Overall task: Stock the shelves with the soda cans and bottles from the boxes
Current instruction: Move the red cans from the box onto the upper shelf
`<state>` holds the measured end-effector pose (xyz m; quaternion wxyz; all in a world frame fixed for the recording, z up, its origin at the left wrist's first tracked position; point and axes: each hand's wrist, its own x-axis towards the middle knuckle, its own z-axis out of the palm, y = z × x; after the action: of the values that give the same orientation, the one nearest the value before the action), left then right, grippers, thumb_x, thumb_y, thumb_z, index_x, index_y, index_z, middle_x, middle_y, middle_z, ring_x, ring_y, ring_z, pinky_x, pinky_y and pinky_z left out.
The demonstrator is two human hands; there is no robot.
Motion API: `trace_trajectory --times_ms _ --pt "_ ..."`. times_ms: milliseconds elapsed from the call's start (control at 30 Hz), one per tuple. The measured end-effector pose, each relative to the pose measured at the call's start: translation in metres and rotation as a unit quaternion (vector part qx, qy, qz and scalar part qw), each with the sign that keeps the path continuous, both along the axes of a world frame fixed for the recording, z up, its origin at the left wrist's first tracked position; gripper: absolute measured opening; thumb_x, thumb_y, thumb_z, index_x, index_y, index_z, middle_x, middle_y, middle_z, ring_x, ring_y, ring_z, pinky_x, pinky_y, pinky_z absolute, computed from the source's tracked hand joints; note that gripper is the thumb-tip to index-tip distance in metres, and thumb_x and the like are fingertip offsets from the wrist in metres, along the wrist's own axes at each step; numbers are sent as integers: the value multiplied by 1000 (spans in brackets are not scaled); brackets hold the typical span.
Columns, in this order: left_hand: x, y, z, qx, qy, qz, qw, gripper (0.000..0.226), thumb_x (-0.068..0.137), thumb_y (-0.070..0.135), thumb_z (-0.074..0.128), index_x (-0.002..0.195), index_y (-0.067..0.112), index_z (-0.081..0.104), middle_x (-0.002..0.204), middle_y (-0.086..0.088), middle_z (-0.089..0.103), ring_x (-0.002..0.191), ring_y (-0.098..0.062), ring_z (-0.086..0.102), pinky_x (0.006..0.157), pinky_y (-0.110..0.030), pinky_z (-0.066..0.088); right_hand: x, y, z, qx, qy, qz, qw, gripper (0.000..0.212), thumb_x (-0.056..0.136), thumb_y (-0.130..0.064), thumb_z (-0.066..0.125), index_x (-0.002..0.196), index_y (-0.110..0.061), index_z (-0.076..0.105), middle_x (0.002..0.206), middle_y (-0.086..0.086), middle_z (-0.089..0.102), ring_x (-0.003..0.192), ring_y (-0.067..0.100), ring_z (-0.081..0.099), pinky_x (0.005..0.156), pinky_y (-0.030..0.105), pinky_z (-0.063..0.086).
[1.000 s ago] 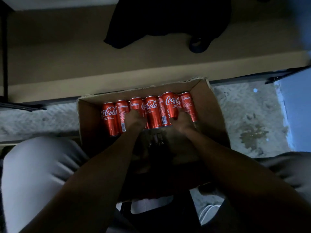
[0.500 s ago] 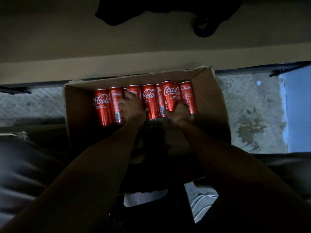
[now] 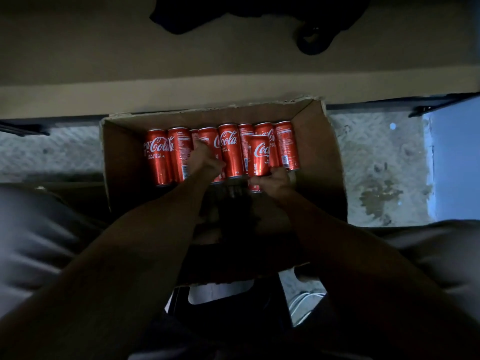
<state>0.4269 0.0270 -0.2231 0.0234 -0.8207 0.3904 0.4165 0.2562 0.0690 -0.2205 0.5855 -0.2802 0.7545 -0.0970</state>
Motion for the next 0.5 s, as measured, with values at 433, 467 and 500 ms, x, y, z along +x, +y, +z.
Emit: trace_trajectory --times_ms 433,467,500 --pt "8 67 66 -83 259 182 945 81 64 -5 83 136 10 47 124 -11 62 111 -30 60 98 -48 50 26 48 41 -43 -151 -97 983 76 63 5 83 128 -20 53 115 0 68 107 21 65 93 44 54" --pt "8 70 70 -82 279 177 940 83 65 -7 82 138 10 46 125 -11 61 113 -29 59 99 -48 49 26 50 45 -50 -165 -96 980 81 61 5 83 130 -24 52 118 0 68 109 20 64 94 45 53" --pt "9 72 75 -83 298 164 937 85 65 -7 81 139 11 45 127 -10 61 115 -29 59 101 -49 48 26 53 50 -59 -172 -90 979 82 60 5 83 130 -26 53 120 -1 68 112 20 63 95 46 53"
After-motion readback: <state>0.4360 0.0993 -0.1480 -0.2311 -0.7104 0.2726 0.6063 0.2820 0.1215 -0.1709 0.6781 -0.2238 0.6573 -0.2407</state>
